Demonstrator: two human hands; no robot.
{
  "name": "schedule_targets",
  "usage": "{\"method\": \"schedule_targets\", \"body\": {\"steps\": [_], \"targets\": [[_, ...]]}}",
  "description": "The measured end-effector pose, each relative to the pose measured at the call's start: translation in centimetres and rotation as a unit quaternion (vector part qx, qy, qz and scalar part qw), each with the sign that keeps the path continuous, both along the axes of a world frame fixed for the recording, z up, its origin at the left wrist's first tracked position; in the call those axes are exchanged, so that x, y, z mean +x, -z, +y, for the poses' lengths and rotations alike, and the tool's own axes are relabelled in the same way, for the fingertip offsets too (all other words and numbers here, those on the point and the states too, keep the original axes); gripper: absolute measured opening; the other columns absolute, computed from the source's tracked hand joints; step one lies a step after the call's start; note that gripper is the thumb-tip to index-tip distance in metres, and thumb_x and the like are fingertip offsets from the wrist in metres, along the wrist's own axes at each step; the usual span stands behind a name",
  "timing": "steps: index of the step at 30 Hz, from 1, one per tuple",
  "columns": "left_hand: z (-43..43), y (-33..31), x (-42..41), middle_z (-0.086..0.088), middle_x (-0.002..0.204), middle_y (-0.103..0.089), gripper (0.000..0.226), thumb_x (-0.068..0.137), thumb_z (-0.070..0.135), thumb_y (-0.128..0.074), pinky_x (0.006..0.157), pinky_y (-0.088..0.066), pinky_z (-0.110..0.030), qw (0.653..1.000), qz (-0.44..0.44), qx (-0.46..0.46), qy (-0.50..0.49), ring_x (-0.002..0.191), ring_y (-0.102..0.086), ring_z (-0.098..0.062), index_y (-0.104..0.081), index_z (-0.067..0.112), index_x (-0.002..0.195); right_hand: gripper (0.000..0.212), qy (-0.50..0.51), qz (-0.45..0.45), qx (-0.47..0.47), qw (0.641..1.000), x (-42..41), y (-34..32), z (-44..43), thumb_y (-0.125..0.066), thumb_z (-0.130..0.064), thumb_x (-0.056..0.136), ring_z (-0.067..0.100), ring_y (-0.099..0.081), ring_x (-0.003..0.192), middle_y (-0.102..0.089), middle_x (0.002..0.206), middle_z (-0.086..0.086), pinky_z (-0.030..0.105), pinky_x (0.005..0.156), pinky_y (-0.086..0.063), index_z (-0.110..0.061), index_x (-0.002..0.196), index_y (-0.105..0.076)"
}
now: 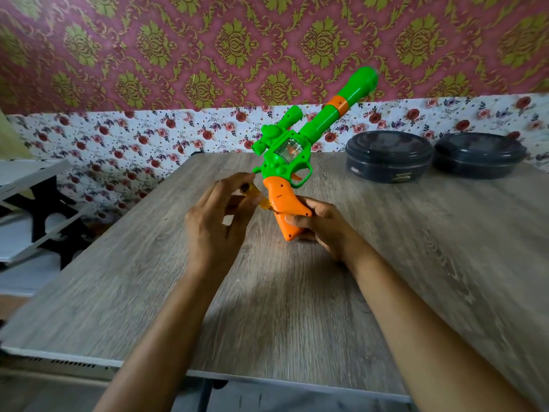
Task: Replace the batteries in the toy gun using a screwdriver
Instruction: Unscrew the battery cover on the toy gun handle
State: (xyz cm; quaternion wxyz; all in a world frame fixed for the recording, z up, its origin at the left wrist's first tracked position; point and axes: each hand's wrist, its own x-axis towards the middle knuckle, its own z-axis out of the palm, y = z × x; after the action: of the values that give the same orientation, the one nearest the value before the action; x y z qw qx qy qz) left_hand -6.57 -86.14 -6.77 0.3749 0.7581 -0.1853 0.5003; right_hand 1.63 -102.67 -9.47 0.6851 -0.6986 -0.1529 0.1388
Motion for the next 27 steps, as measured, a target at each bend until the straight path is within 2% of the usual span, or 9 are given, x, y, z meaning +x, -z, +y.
{"method": "schedule_targets", "body": {"steps": [3,6,10,13,16,20,22,25,27], "targets": [[-0.04,-0.15,-0.14,-0.001,0.098,-0.065,0.025,0.091,0.011,-0.055,0.073,-0.051,-0.009,0.999,-0.031,0.031,-0.02,0.084,-0.064,-0.005,-0.063,0.013,0.114,0.045,-0.008,-0.003,0.003,1.0,-0.18,-0.15,0.08,-0.06,-0.007,0.086,0.017,-0.061,0.093,-0.062,0.113,0.006,0.03,0.073,-0.056,-0.022,0.127,-0.051],[-0.02,-0.25,-0.17,0.0,0.098,-0.064,0.023,0.088,0.006,-0.059,0.075,-0.048,-0.006,0.998,-0.042,0.04,-0.039,0.085,-0.062,-0.003,-0.065,0.003,0.11,0.045,-0.004,-0.009,-0.004,1.0,-0.26,-0.32,0.08,-0.061,-0.008,0.085,0.019,-0.06,0.096,-0.061,0.114,0.006,0.031,0.074,-0.056,-0.022,0.127,-0.051],[0.01,-0.1,-0.16,0.0,0.085,-0.064,0.017,0.082,0.012,-0.069,0.069,-0.047,-0.009,0.999,-0.024,-0.01,-0.017,0.076,-0.059,0.006,-0.065,0.014,0.099,0.046,0.001,-0.007,-0.001,1.0,-0.34,-0.38,0.16,-0.059,-0.005,0.086,0.019,-0.059,0.096,-0.06,0.114,0.007,0.032,0.076,-0.055,-0.019,0.129,-0.051],[-0.09,-0.04,-0.11,-0.006,0.073,-0.059,0.014,0.078,0.022,-0.072,0.057,-0.041,-0.011,0.999,-0.025,-0.03,-0.019,0.062,-0.055,-0.005,-0.059,0.021,0.084,0.047,0.003,-0.005,-0.001,1.0,-0.45,-0.47,0.2,-0.059,-0.005,0.086,0.015,-0.06,0.091,-0.06,0.111,0.005,0.028,0.072,-0.055,-0.019,0.13,-0.05],[-0.18,-0.16,-0.01,-0.001,0.078,-0.053,0.019,0.078,0.023,-0.072,0.054,-0.041,-0.013,0.999,-0.032,-0.034,-0.02,0.06,-0.052,-0.006,-0.054,0.019,0.08,0.046,0.0,-0.009,-0.008,1.0,-0.55,-0.53,0.15,-0.059,-0.006,0.086,0.018,-0.06,0.093,-0.06,0.113,0.006,0.027,0.07,-0.055,-0.019,0.13,-0.05],[-0.44,-0.35,-0.11,0.006,0.08,-0.06,0.022,0.081,0.028,-0.066,0.052,-0.052,-0.038,0.995,0.019,-0.095,0.017,0.059,-0.063,-0.018,-0.049,0.037,0.092,0.046,-0.004,-0.01,-0.009,1.0,-0.7,-0.64,0.12,-0.058,-0.005,0.087,0.021,-0.058,0.097,-0.059,0.113,0.007,0.026,0.069,-0.055,-0.017,0.131,-0.049],[-0.3,-0.29,0.0,0.009,0.082,-0.058,0.021,0.084,0.023,-0.064,0.05,-0.051,-0.041,0.998,0.01,-0.068,0.0,0.057,-0.062,-0.025,-0.051,0.039,0.089,0.046,-0.005,-0.012,-0.007,1.0,-0.75,-0.65,0.15,-0.057,-0.005,0.087,0.019,-0.059,0.094,-0.06,0.111,0.006,0.024,0.067,-0.055,-0.017,0.13,-0.05],[-0.16,-0.24,-0.02,0.021,0.086,-0.054,0.012,0.086,0.018,-0.064,0.053,-0.052,-0.033,0.999,0.001,-0.035,0.013,0.062,-0.063,-0.02,-0.063,0.03,0.091,0.045,0.001,-0.009,-0.003,1.0,-0.69,-0.6,0.24,-0.058,-0.004,0.087,0.015,-0.059,0.088,-0.06,0.11,0.006,0.025,0.067,-0.055,-0.018,0.129,-0.05],[-0.33,-0.21,-0.1,0.012,0.095,-0.057,0.019,0.088,0.015,-0.061,0.061,-0.05,-0.016,1.0,-0.013,-0.005,0.024,0.07,-0.064,-0.01,-0.064,0.024,0.104,0.046,0.005,-0.006,-0.005,1.0,-0.6,-0.59,0.28,-0.058,-0.006,0.087,0.013,-0.06,0.087,-0.06,0.111,0.006,0.026,0.069,-0.055,-0.018,0.131,-0.049]]}}
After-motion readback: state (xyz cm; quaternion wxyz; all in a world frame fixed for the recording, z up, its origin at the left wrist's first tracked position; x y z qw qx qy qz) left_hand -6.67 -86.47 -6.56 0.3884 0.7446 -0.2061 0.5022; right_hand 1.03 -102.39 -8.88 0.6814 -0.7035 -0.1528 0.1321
